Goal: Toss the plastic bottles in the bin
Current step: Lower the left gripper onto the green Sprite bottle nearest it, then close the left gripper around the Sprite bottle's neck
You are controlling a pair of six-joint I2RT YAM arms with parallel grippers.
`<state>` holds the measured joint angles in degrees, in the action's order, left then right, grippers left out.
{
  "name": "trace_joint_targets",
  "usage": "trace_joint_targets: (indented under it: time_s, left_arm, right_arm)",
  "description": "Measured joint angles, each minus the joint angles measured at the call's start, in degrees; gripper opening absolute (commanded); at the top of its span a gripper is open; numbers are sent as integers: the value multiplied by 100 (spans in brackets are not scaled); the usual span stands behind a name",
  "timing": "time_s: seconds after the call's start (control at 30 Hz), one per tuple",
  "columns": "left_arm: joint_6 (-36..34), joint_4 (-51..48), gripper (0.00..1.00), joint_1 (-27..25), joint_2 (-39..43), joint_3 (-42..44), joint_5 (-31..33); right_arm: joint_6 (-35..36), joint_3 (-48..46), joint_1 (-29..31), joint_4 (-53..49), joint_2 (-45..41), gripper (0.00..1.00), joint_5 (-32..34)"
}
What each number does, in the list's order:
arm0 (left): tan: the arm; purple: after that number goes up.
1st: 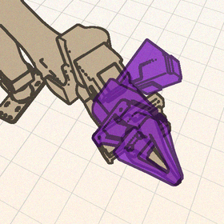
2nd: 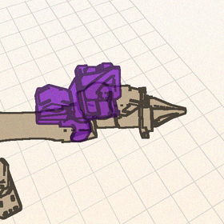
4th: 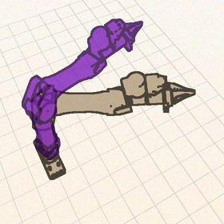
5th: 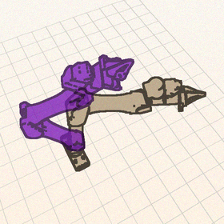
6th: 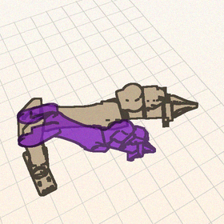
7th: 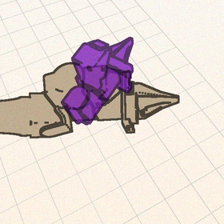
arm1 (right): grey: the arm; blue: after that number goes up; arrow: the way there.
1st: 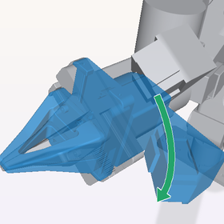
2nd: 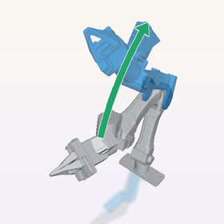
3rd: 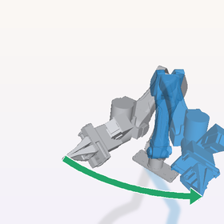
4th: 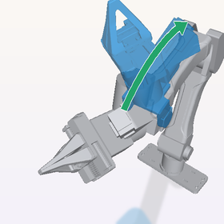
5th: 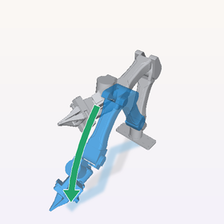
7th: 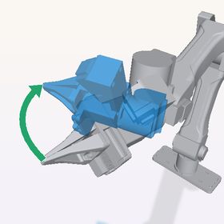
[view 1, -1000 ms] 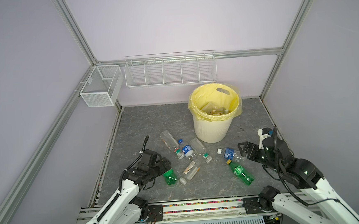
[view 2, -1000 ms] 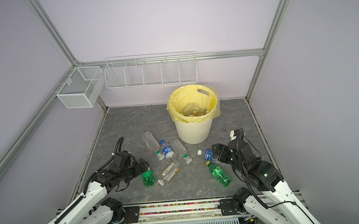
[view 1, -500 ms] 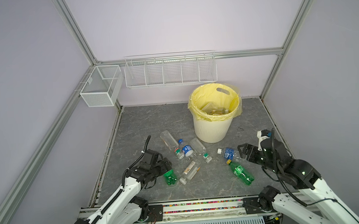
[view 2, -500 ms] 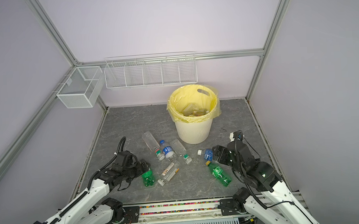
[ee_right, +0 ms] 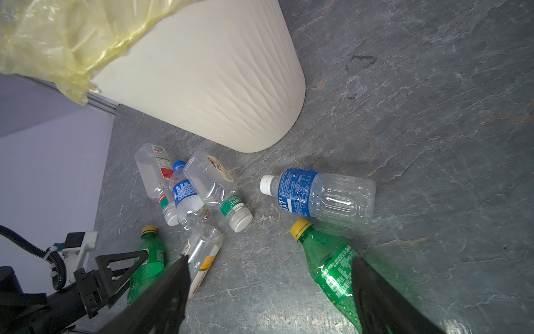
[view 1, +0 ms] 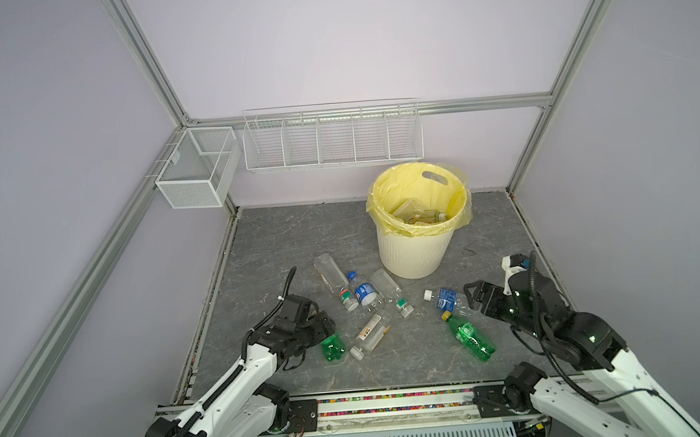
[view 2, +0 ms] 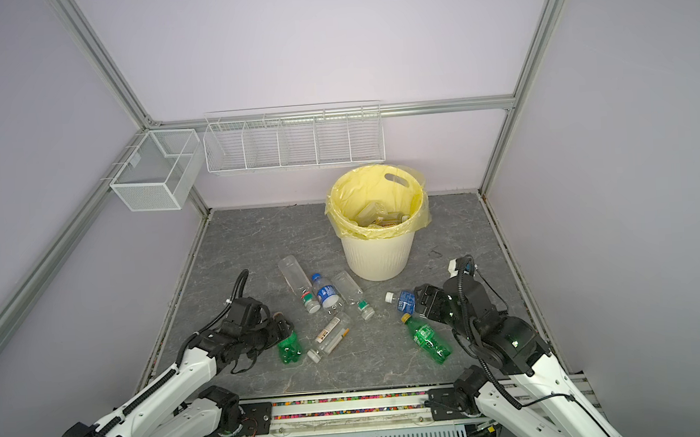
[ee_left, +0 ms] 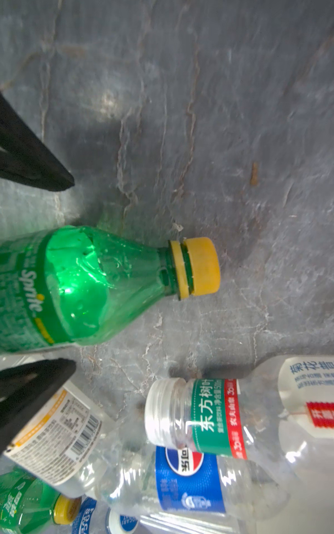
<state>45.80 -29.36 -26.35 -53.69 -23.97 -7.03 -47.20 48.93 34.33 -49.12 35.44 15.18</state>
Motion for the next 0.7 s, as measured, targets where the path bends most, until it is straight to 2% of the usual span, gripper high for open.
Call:
trace_joint_targets:
  time_s: [0.43,0.67,0.7]
  left_arm:
    - [55,236,83,0,-61,109,-79]
    - [92,302,72,0,-57,125,-98]
    - [92,310,67,0,-52,136,-98]
  right_arm:
    - [-83,-22,0,-138,-201,88,63]
    - [-96,-37,0,-225,-271,88,107]
    - [-101,-42,0,-234,-280,88,109]
